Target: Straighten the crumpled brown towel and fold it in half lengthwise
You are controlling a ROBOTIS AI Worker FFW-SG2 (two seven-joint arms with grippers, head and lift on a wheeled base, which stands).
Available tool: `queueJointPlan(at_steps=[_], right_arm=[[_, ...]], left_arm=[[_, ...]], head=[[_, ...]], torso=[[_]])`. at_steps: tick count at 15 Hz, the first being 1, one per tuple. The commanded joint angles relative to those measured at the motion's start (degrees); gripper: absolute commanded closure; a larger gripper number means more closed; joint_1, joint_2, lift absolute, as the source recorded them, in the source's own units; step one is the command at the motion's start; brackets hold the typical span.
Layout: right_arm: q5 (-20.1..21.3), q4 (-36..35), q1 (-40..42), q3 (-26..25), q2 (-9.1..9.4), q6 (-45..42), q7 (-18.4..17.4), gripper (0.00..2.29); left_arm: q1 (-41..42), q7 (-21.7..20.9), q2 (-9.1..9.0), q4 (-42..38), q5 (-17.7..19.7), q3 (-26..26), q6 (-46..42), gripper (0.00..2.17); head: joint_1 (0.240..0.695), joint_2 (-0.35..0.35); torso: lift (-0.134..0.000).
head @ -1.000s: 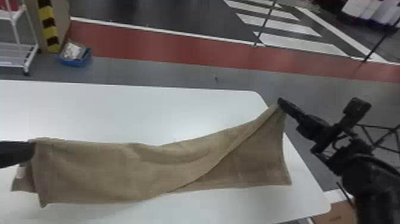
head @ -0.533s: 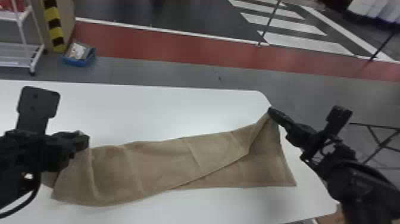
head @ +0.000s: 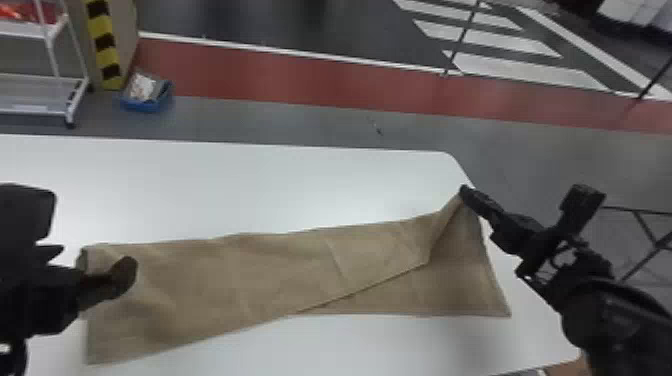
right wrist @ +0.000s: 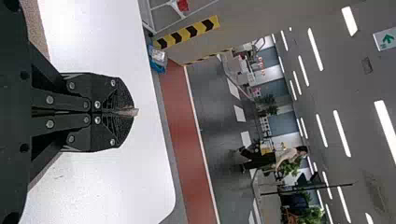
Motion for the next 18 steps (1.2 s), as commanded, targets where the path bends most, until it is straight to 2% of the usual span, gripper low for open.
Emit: queueJointPlan(at_steps=[1, 3, 7, 8, 12, 18], right_arm=[[0.02, -0.25, 0.26, -0.33, 0.01, 0.09, 0.18, 1.21], [-0.15, -1.12, 0.79, -0.50, 0.10, 0.44, 0.18, 1.21], [-0.59, -1.39, 1.14, -0.94, -0.08, 0.80, 0.35, 1.21], [-0.68, -1.39, 1.23, -0.94, -0.08, 0.62, 0.44, 1.21], [-0.85, -0.42, 1.67, -1.12, -0.34, 0.09, 1.23, 1.21], [-0.85, -0.25, 1.67, -1.12, -0.08, -0.61, 1.41, 1.21]], left_arm=[[3.90, -0.03, 0.41, -2.36, -1.62, 0.61, 2.43, 0.04], [5.92, 0.06, 0.50, -3.50, -2.24, 0.52, 2.43, 0.08], [10.93, -1.00, 1.47, -8.69, -1.71, 0.61, 2.61, 0.28], [11.72, -1.08, 1.82, -9.65, -1.71, 0.52, 3.14, 0.39], [16.46, -2.84, 3.14, -15.28, -0.92, 1.14, 7.71, 0.41], [15.85, -3.55, 2.35, -12.03, 0.14, -0.09, 5.95, 0.42]], head=[[0.695, -0.285], [0.695, -0.282], [0.695, -0.294], [0.695, -0.301], [0.695, -0.333], [0.695, -0.350]], torso=[[-0.123], [-0.123], [-0.123], [-0.123], [-0.123], [-0.123]])
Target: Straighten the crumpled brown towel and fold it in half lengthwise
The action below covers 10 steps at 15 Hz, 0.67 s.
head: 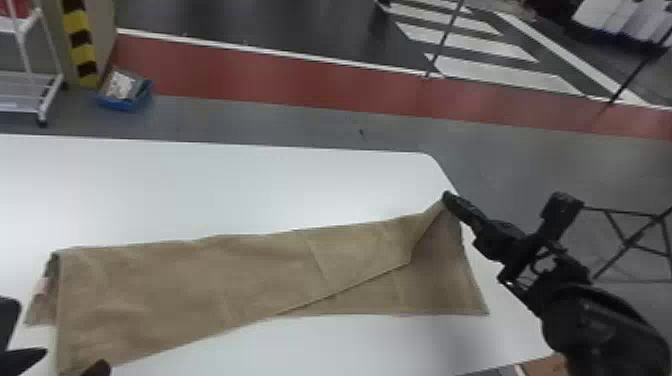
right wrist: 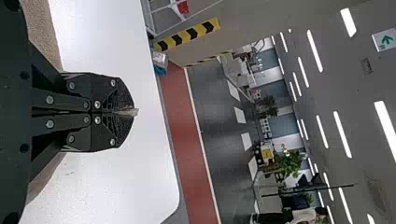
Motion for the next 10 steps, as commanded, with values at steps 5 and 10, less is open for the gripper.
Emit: queueJointPlan(at_steps=[5, 10], right_arm=[[-0.13, -0.26, 0.46, -0.42, 0.02, -0.20, 0.17, 1.21], [-0.21, -0.34, 0.38, -0.33, 0.11, -0.20, 0.25, 1.21]], left_arm=[[-1.57, -0.22, -0.39, 3.29, -0.33, -1.27, -1.23, 0.61], [-2.19, -0.57, -0.21, 3.99, -1.21, -0.92, -1.41, 0.60]], head=[[0.695, -0.350], [0.695, -0.350]], torso=[[-0.123], [-0.123]])
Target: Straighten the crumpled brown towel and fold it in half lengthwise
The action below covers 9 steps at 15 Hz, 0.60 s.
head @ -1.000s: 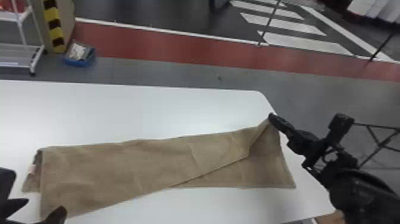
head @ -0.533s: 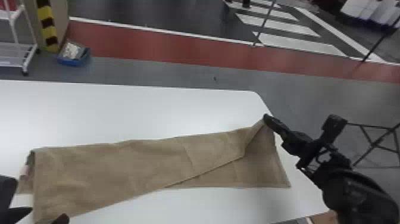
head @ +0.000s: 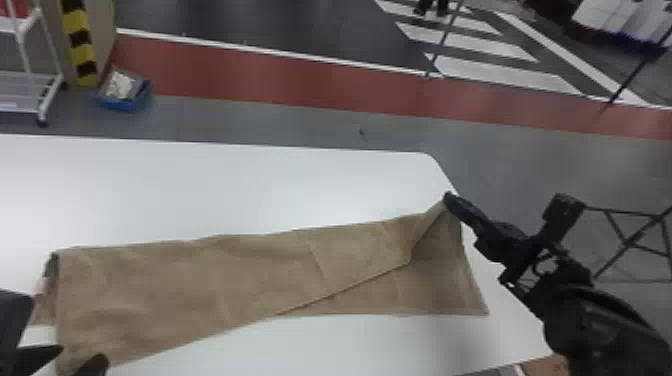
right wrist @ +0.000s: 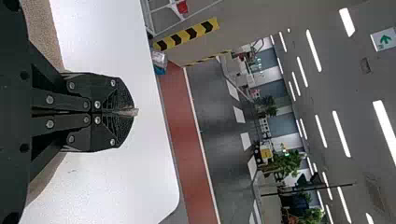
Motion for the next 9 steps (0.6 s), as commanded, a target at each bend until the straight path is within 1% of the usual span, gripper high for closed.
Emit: queueJointPlan(at_steps=[1, 3, 9], right_arm=[[-0.01, -0.15, -0.07, 0.02, 0.03, 0.04, 0.03, 1.21], [-0.09, -0.33, -0.07, -0.07, 0.03, -0.14, 0.20, 1.21], [-0.27, -0.42, -0.07, -0.07, 0.03, -0.31, 0.47, 1.21]], left_arm=[[-0.06, 0.05, 0.02, 0.11, -0.23, 0.21, 0.01, 0.60], [-0.14, -0.04, 0.02, 0.81, -0.94, 0.21, 0.01, 0.60], [-0.50, -0.31, 0.02, 2.22, -1.03, -0.06, -0.16, 0.61]], head=[[0.695, -0.350], [0.695, -0.350], [0.695, -0.346]], torso=[[-0.123], [-0.123], [-0.123]])
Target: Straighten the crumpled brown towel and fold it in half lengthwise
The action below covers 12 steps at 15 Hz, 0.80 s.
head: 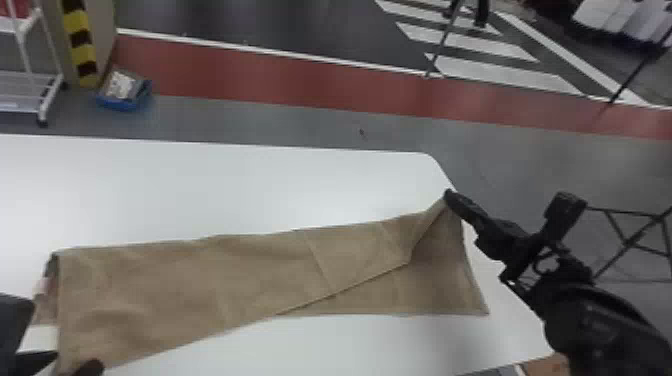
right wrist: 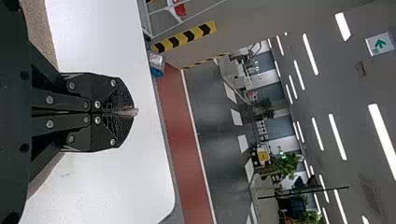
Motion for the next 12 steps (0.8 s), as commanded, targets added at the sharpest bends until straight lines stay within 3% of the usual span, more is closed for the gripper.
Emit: queueJointPlan(at_steps=[1, 5, 12], right_arm=[[-0.08, -0.05, 0.00, 0.09, 0.00, 0.00, 0.01, 1.21], [-0.34, -0.14, 0.18, -0.44, 0.00, 0.00, 0.19, 1.21], [-2.19, -3.13, 0.88, -3.69, -0.09, 1.75, 0.63, 1.21]], left_arm=[[-0.18, -0.08, 0.07, 0.10, 0.00, 0.07, 0.11, 0.84], [-0.27, -0.08, -0.02, 0.02, -0.35, -0.19, 0.11, 1.72], [-0.18, 0.18, 0.42, -6.66, 1.32, 2.53, 0.11, 1.72]], head=[[0.695, -0.346], [0.695, -0.345], [0.695, -0.350]], torso=[[-0.123], [-0.123], [-0.123]])
